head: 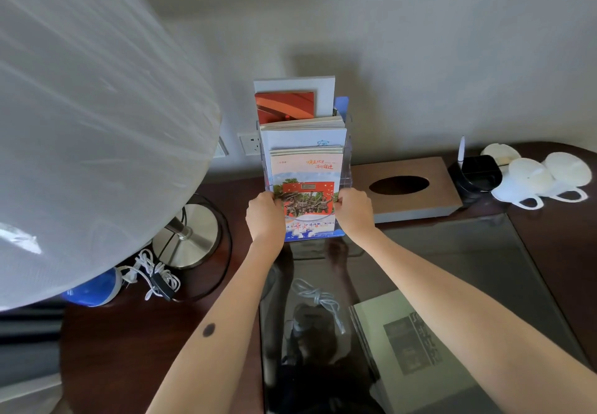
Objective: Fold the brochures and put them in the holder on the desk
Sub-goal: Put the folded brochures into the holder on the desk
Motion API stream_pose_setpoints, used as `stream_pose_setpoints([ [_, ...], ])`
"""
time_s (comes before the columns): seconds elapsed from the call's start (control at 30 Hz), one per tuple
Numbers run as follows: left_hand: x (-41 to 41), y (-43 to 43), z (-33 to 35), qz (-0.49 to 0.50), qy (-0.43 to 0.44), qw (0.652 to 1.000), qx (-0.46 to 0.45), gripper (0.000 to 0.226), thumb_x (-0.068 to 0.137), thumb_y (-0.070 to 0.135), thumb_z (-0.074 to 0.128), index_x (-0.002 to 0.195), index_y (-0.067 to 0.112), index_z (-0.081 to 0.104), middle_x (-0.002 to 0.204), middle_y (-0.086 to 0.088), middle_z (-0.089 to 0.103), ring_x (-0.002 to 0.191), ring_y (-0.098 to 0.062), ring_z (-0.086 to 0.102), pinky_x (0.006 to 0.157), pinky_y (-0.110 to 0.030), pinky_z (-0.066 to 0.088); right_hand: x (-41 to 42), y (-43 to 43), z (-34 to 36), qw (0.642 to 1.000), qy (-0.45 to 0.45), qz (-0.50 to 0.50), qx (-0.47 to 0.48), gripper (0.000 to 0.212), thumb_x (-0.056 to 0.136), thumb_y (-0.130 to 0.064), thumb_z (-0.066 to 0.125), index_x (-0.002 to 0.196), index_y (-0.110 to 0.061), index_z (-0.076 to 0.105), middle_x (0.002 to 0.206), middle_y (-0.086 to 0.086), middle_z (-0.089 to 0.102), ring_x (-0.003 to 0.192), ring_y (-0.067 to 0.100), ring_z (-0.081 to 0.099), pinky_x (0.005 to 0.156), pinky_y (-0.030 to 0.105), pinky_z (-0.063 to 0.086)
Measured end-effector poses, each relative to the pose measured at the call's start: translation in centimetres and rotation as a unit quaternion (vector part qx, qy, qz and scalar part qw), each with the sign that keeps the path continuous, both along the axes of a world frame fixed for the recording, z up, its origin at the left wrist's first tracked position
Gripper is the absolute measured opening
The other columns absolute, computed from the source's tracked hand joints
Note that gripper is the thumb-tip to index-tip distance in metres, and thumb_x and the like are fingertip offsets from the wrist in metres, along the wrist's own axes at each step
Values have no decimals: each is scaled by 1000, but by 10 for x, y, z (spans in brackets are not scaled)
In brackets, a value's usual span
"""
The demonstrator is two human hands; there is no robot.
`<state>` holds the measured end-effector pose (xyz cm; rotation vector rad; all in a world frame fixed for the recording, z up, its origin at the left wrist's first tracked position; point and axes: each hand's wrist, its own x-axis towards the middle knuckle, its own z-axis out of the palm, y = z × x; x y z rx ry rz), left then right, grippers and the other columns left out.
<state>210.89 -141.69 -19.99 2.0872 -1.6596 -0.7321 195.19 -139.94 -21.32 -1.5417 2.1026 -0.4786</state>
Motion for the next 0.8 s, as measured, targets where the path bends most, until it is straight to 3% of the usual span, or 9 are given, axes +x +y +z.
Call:
stream_pose_setpoints([
  [0.2, -2, -5, 7, -2, -45, 999, 31, 23, 94, 11, 44, 97, -2, 63, 93, -17, 67, 89, -33, 62, 78, -44, 54, -2, -7, 8, 999, 1, 9, 48, 19, 93, -14, 50, 80, -4, 59, 90, 14, 70, 70, 23, 60, 57, 26, 39],
  [0.3, 1, -8, 10, -12, -65, 997, 37, 21, 93, 11, 47, 96, -2, 63, 94, -17, 67, 91, -33, 62, 79, -42, 53, -3, -10, 9, 998, -2, 10, 58, 28, 92, -10, 51, 64, -8, 49, 78, 13, 63, 65, 21, 54, 52, 22, 34],
  [0.4, 4, -11, 12, -9, -45, 998, 40, 18, 91, 8, 50, 92, -3, 63, 92, -18, 68, 85, -35, 63, 67, -35, 49, -5, -11, 13, 997, -21, 3, 71, 41, 90, -5, 50, 52, -14, 39, 63, 4, 53, 58, 20, 51, 44, 21, 28],
  [0.47, 10, -12, 13, -10, -34, 999, 38, 18, 90, 9, 50, 89, -2, 65, 90, -19, 68, 83, -35, 64, 62, -32, 44, -4, -8, 17, 997, -42, -9, 66, 38, 90, -4, 49, 53, -11, 44, 58, 2, 50, 60, 22, 52, 46, 21, 32],
  [0.53, 20, -11, 14, 4, -16, 1000, 24, 20, 89, 10, 50, 84, 1, 67, 87, -18, 69, 82, -36, 64, 63, -32, 43, -3, -3, 19, 996, -62, -47, 33, 25, 90, -5, 48, 70, -2, 61, 72, 8, 62, 73, 27, 60, 56, 24, 39],
  [0.6, 30, -10, 14, 30, 13, 999, -23, 23, 91, 10, 45, 93, 2, 67, 96, -19, 69, 90, -36, 63, 70, -32, 43, -3, 2, 23, 991, -68, -109, -40, 20, 92, -8, 47, 93, -2, 66, 91, 9, 68, 81, 23, 61, 62, 25, 41],
  [0.7, 30, -13, 24, 62, 121, 987, -86, 35, 99, 19, 38, 127, 6, 54, 127, -14, 59, 116, -27, 55, 91, -30, 40, -8, -1, 36, 974, -107, -115, -164, 23, 94, -8, 46, 110, -8, 61, 106, 6, 66, 93, 18, 61, 71, 22, 41],
  [0.8, 12, -20, 34, 50, 240, 966, -86, 42, 101, 29, 34, 140, 17, 40, 141, -4, 48, 124, -13, 46, 88, -10, 31, -11, -12, 45, 953, -205, -88, -207, 31, 95, -8, 42, 125, -7, 50, 126, 7, 58, 116, 19, 53, 90, 20, 41],
])
